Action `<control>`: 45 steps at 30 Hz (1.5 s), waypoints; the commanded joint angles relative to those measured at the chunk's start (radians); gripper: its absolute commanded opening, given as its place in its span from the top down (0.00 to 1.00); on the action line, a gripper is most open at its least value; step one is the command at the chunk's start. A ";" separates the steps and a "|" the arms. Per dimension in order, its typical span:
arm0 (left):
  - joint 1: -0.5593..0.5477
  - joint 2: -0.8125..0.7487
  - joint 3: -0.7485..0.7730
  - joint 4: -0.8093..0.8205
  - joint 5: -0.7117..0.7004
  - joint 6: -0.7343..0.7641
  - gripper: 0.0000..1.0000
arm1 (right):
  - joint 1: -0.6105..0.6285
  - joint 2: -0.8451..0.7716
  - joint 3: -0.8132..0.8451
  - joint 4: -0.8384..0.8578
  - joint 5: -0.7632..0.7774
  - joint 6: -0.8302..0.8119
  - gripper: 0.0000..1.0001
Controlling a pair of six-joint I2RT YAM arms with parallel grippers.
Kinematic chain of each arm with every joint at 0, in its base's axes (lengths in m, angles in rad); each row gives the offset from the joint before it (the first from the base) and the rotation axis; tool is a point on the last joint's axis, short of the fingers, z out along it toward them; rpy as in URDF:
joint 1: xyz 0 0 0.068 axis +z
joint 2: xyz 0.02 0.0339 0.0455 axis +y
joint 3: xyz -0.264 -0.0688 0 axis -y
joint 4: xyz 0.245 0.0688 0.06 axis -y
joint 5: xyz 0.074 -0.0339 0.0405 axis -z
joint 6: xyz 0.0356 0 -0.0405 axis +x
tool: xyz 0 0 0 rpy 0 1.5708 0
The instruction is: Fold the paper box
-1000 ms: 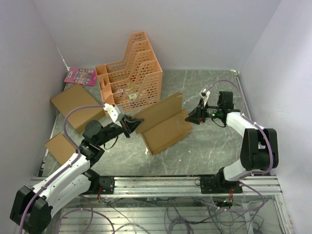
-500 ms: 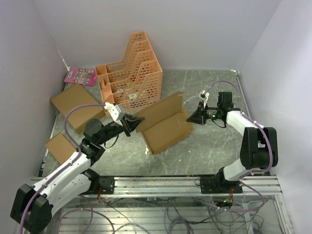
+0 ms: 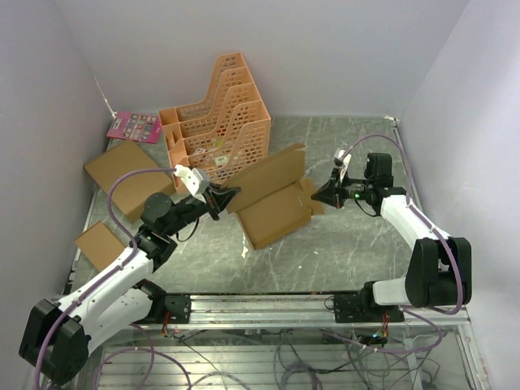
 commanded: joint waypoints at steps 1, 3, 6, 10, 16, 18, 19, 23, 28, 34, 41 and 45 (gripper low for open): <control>0.003 0.016 0.032 -0.003 -0.050 0.031 0.93 | 0.015 -0.040 -0.028 0.054 -0.043 0.014 1.00; 0.002 0.030 0.036 0.015 -0.033 0.028 0.93 | 0.019 -0.036 -0.025 0.052 -0.044 0.014 1.00; 0.002 0.062 0.038 0.066 -0.011 0.018 0.93 | 0.038 -0.043 -0.036 0.090 -0.014 0.050 1.00; 0.001 0.102 0.049 0.094 -0.006 0.019 0.93 | 0.066 -0.075 -0.067 0.203 0.093 0.146 1.00; 0.001 0.150 0.073 0.140 -0.005 0.036 0.93 | 0.089 -0.098 -0.100 0.315 0.265 0.200 1.00; 0.001 0.172 0.083 0.162 0.002 0.058 0.93 | 0.104 -0.112 -0.129 0.391 0.318 0.224 1.00; 0.001 0.189 0.085 0.182 0.008 0.070 0.93 | 0.113 -0.121 -0.153 0.438 0.337 0.240 1.00; 0.001 0.238 0.107 0.209 0.040 0.151 0.93 | 0.146 -0.134 -0.271 0.715 0.402 0.295 1.00; 0.001 0.248 0.104 0.211 0.064 0.217 0.93 | 0.172 -0.065 -0.335 0.911 0.438 0.332 1.00; -0.012 0.216 0.065 0.197 0.068 0.285 0.93 | 0.223 -0.023 -0.426 1.102 0.515 0.327 1.00; -0.060 0.208 0.017 0.180 0.030 0.325 0.93 | 0.242 0.022 -0.445 1.089 0.489 0.320 1.00; -0.084 0.173 -0.012 0.150 -0.001 0.357 0.93 | 0.241 0.023 -0.457 1.070 0.459 0.334 1.00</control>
